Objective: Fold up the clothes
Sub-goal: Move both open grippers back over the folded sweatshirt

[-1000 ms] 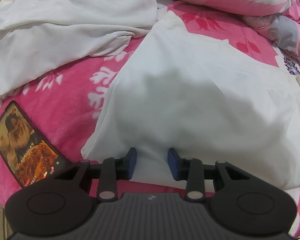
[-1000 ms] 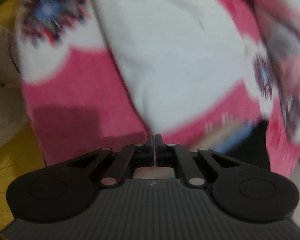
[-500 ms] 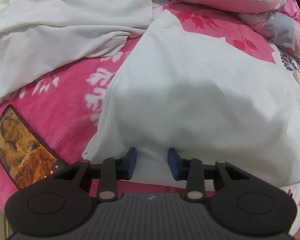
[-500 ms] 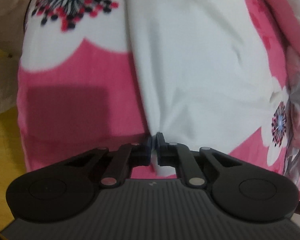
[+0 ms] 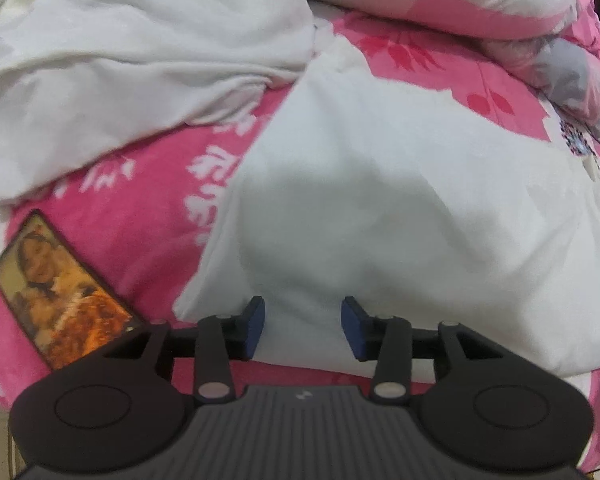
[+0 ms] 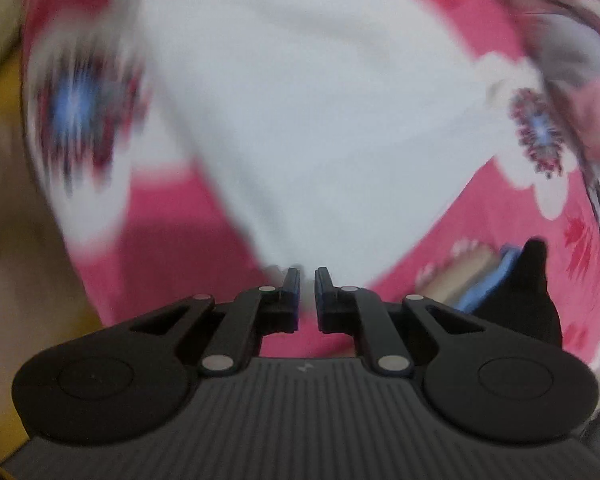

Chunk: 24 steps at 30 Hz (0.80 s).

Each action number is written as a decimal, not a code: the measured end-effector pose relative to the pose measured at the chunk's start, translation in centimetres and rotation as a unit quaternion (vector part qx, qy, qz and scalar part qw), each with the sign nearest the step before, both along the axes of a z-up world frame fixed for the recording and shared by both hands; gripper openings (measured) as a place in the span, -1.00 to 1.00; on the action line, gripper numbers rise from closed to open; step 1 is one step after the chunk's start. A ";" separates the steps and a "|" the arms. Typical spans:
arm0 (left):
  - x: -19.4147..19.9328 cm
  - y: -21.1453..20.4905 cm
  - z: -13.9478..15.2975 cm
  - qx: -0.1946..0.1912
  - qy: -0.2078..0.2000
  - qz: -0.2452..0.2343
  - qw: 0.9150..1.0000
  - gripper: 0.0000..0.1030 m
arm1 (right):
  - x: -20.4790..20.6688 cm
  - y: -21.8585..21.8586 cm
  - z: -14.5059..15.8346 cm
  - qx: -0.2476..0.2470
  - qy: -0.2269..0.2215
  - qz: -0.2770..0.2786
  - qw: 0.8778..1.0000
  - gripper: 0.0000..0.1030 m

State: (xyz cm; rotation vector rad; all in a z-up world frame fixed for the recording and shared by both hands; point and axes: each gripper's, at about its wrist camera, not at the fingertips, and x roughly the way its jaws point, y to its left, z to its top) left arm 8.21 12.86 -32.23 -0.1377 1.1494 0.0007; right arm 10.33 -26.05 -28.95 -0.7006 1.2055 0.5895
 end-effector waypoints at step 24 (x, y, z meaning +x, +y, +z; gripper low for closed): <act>2.3 0.8 -0.7 -0.019 0.009 -0.070 0.997 -0.05 | 15.5 16.9 -4.3 0.262 -0.067 -0.072 0.960 -0.37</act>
